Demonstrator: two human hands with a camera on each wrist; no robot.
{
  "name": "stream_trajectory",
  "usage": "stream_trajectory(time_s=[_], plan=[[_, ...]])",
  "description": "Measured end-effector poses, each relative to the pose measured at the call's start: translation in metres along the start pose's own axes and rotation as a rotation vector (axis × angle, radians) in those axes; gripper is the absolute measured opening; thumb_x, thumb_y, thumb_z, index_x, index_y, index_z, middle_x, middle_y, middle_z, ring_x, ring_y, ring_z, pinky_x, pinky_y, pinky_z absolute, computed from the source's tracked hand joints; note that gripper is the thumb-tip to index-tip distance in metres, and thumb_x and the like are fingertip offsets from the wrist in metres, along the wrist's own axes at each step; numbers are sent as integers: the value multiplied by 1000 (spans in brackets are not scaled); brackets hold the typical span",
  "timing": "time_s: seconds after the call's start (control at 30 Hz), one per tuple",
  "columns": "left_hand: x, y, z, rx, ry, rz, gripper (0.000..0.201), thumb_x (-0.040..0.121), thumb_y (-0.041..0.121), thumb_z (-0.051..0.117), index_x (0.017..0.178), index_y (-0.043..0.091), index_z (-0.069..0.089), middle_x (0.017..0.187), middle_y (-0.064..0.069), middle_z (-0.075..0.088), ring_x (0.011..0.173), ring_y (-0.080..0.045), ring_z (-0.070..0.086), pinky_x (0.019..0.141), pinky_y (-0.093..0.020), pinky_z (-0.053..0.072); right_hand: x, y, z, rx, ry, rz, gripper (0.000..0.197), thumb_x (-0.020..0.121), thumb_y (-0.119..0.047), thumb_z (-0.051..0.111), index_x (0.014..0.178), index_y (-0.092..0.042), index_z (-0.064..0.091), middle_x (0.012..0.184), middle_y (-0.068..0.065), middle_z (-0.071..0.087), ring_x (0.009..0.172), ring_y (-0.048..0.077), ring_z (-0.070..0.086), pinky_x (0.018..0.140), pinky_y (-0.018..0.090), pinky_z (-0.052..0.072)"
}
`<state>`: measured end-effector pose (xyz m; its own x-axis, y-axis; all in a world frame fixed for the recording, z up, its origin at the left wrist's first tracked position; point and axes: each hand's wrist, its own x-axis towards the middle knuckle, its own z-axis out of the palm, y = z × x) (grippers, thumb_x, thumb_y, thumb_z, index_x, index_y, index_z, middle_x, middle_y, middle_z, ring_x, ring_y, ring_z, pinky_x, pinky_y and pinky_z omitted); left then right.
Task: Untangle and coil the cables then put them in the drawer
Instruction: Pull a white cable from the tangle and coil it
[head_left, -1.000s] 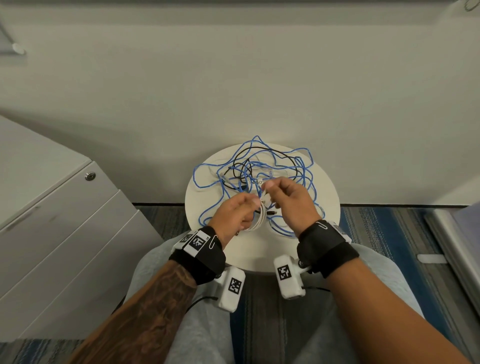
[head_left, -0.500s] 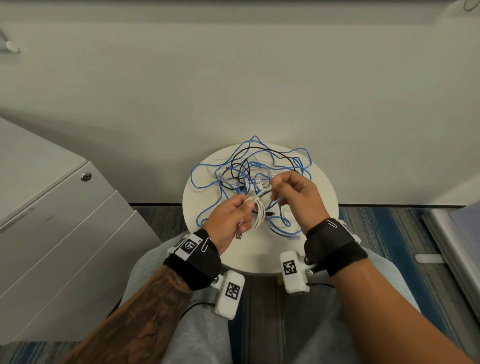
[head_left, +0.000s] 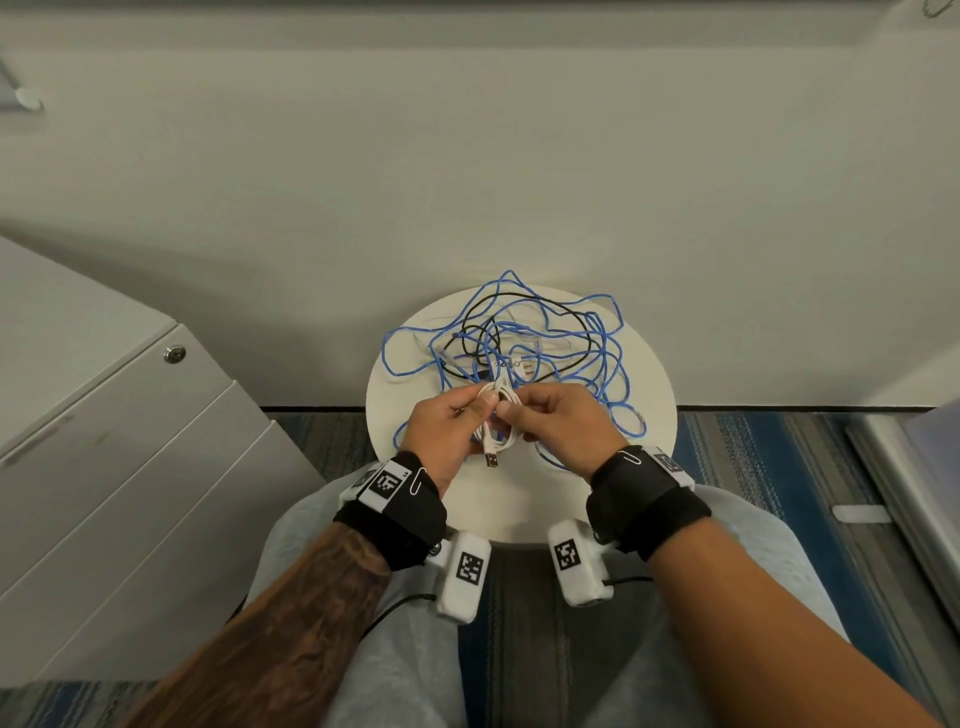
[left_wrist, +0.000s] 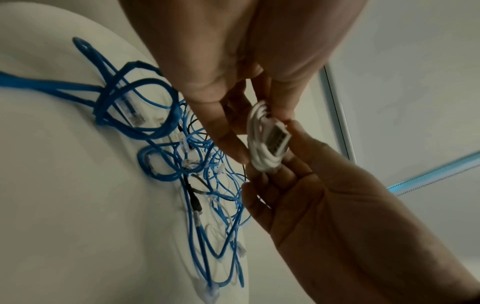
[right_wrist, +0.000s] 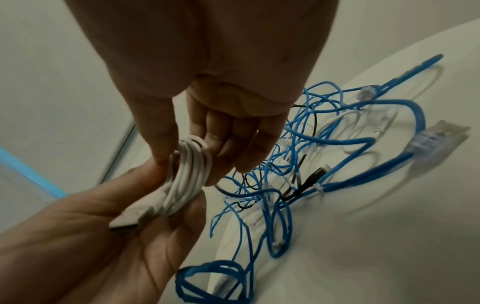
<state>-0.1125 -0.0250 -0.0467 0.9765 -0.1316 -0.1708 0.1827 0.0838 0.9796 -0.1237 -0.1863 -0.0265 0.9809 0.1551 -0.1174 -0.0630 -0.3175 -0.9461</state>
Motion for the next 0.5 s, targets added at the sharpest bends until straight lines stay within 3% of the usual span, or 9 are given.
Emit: stream_trajectory(time_s=[0.1,0.17,0.27,0.37,0.43,0.5], plan=[[-1,2,2,71,-58,58,27,99,11,54,120,21,66,97,-1,74,89,-22,70,80,-43,59,2,0,0,100,-24,71,21,98,-16,57,79,-14,66,68,1,67,64,9,57,67,22,47],[-2,5,4,186,-131,150,33,99,7,51,128,21,61,95,10,71,90,-10,69,81,-31,58,2,-3,2,203,-11,148,23,95,-13,51,73,-10,57,64,2,57,61,12,52,67,26,45],[0,4,5,308,-142,217,29,100,9,50,123,22,62,107,3,69,98,-9,68,85,-27,56,1,0,5,229,-75,178,20,94,-24,55,77,-14,60,69,-2,56,67,12,52,71,28,47],[4,1,2,366,-93,202,22,101,17,49,117,21,63,106,-1,70,95,-13,68,78,-25,58,1,1,6,186,-133,145,19,98,-25,59,81,-17,65,70,-5,60,69,9,55,72,25,47],[6,1,0,369,-46,210,16,101,19,50,110,21,63,99,0,70,89,-12,68,69,-17,55,2,0,3,131,-100,124,20,97,-25,61,82,-14,67,72,3,64,70,10,58,72,28,49],[9,1,-2,376,-2,221,13,100,19,51,106,20,63,97,0,70,89,-14,68,70,-17,54,3,0,0,73,-25,75,18,95,-27,66,92,-10,70,79,16,69,70,16,61,70,33,53]])
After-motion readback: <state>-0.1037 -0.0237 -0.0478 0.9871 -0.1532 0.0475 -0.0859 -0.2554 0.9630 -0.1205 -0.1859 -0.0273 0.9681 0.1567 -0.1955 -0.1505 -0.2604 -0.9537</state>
